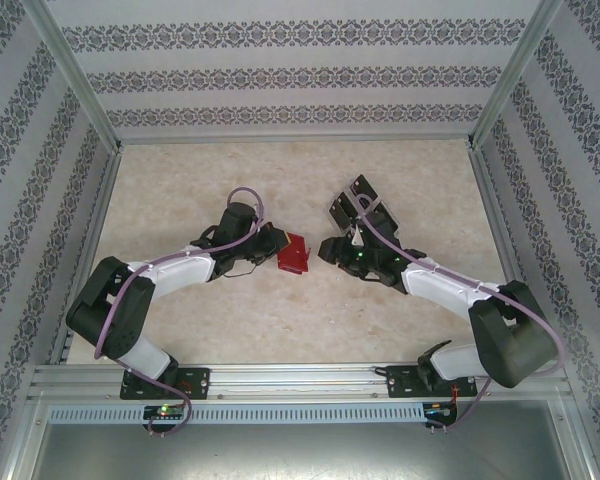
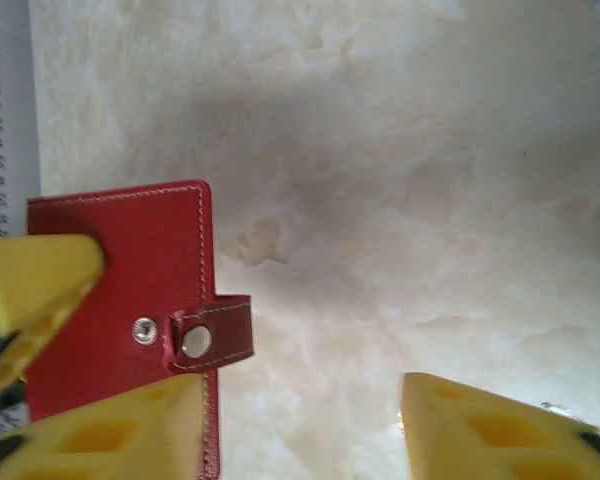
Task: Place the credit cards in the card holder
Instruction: Open the button on the card holder, then open the card holder at the center of the table.
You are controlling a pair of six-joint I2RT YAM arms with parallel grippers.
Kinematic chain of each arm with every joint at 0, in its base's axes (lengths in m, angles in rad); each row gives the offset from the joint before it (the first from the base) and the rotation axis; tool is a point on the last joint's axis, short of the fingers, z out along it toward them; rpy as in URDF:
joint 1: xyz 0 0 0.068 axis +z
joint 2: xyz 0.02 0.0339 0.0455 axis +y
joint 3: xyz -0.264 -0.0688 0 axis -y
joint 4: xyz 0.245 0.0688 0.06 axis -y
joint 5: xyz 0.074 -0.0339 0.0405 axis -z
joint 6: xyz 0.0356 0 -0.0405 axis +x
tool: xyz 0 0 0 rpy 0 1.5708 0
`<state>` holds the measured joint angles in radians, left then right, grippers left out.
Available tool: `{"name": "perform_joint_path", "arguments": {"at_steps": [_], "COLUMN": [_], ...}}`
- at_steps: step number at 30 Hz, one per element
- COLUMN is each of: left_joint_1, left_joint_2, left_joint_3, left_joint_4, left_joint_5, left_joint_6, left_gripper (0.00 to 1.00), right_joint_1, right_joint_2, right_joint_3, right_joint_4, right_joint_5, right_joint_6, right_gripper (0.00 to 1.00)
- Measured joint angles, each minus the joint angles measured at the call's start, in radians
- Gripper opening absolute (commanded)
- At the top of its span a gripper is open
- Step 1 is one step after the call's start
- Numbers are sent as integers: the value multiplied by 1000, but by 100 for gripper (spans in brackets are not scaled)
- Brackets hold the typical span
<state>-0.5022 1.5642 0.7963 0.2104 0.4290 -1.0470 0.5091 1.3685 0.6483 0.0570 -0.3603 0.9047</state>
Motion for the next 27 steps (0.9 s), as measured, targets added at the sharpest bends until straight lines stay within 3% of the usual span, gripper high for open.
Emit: {"name": "perform_joint_path", "arguments": {"at_steps": [4, 8, 14, 27], "left_joint_1": [0, 0, 0, 0], "left_joint_2": [0, 0, 0, 0], "left_joint_3": [0, 1, 5, 6], "left_joint_4": [0, -1, -3, -6], "left_joint_5": [0, 0, 0, 0], "left_joint_6": [22, 31, 37, 38], "left_gripper": [0, 0, 0, 0], "right_joint_1": [47, 78, 78, 76], "right_joint_2": [0, 19, 95, 144], "right_joint_3": [13, 54, 105, 109], "right_joint_4": [0, 1, 16, 29], "right_joint_5": [5, 11, 31, 37], "right_joint_6": [-13, -13, -15, -15], "right_gripper": [70, 69, 44, 0]}}
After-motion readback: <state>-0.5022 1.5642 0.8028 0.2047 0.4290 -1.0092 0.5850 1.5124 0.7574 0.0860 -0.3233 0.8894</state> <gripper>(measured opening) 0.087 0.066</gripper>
